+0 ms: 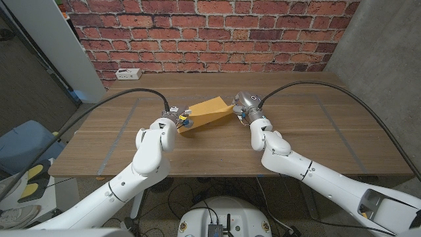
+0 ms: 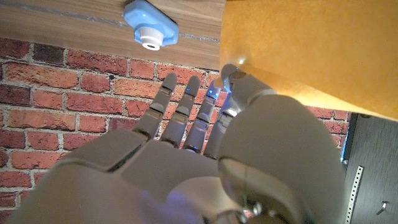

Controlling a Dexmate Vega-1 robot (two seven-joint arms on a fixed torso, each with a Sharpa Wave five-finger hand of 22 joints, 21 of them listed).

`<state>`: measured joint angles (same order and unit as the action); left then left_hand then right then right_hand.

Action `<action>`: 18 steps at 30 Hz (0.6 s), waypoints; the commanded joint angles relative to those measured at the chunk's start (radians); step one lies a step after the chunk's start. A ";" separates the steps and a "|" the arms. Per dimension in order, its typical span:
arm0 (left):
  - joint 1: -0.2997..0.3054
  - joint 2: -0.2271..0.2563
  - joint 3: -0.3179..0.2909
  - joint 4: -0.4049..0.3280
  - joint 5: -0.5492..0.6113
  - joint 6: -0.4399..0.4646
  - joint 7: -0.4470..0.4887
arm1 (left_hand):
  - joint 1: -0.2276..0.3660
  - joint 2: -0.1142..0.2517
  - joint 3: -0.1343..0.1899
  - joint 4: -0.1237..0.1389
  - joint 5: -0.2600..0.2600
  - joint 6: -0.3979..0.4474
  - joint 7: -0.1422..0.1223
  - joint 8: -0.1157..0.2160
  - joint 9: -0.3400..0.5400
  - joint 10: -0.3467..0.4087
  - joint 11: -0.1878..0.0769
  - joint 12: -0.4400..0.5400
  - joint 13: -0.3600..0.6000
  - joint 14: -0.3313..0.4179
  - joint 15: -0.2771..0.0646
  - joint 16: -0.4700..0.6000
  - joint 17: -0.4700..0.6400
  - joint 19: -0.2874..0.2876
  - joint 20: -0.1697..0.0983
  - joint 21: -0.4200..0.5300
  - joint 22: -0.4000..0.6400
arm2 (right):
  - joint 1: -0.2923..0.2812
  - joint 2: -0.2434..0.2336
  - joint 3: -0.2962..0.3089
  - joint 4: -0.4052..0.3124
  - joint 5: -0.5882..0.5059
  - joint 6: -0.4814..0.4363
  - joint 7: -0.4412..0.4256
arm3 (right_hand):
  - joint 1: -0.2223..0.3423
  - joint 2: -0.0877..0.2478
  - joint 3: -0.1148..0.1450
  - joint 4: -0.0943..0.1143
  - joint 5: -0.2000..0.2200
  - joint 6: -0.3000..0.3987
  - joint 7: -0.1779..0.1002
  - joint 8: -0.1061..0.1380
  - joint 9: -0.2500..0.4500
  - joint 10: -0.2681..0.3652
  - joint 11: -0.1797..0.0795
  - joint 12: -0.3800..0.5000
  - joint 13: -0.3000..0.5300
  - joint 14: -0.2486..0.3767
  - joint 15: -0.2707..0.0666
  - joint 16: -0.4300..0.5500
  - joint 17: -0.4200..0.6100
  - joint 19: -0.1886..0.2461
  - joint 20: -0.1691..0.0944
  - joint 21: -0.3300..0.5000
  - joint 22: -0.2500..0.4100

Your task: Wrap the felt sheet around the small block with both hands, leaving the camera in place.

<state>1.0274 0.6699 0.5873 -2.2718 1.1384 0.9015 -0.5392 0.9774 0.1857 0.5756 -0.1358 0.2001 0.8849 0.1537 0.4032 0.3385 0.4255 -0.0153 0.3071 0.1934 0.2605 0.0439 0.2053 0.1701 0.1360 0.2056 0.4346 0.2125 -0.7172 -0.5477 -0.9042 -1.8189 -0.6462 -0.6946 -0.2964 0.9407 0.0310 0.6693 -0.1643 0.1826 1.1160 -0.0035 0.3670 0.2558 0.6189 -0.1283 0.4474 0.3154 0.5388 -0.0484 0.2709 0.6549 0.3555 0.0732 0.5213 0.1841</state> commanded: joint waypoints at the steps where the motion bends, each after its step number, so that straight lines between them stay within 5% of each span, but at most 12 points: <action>1: 0.031 0.026 -0.070 -0.036 -0.230 0.049 0.102 | 0.004 0.035 0.015 0.033 -0.008 -0.022 0.000 -0.008 0.019 0.005 0.035 -0.007 0.006 0.019 0.011 0.007 0.008 0.014 -0.001 0.017 0.008 | 0.034 0.023 -0.011 0.027 -0.021 0.001 0.022 | -0.003 0.010 -0.019 0.012 0.007 0.046 0.046 -0.003 0.003 -0.023 -0.002 -0.009 -0.002 -0.010 -0.154 0.004 0.007 -0.003 -0.001 -0.003 0.004; 18: 0.088 0.071 -0.210 -0.094 -0.693 0.110 0.384 | 0.015 0.014 0.049 0.041 -0.004 -0.001 0.022 0.014 0.067 0.056 0.050 -0.006 0.011 0.064 0.020 0.007 0.003 0.019 -0.013 0.041 0.017 | 0.106 0.049 -0.040 0.075 -0.040 0.057 0.075 | -0.018 0.007 -0.012 0.015 0.013 0.048 0.038 -0.004 -0.004 -0.045 -0.007 -0.023 -0.008 -0.013 -0.151 -0.014 -0.005 -0.005 0.005 -0.004 0.004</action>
<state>1.0814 0.7187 0.4712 -2.3337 0.7318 0.9831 -0.3104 0.9878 0.2034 0.6152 -0.0975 0.1910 0.8746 0.1758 0.4096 0.3947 0.4671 0.0319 0.2995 0.2028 0.3080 0.0588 0.2121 0.1720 0.1517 0.1928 0.4659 0.2258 -0.6519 -0.5153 -0.9327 -1.7715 -0.6811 -0.6769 -0.2491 0.9358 0.0362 0.6681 -0.1656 0.1890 1.1162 -0.0037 0.3631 0.2508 0.5868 -0.1355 0.4316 0.3060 0.5283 -0.0483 0.2597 0.6484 0.3517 0.0772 0.5176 0.1840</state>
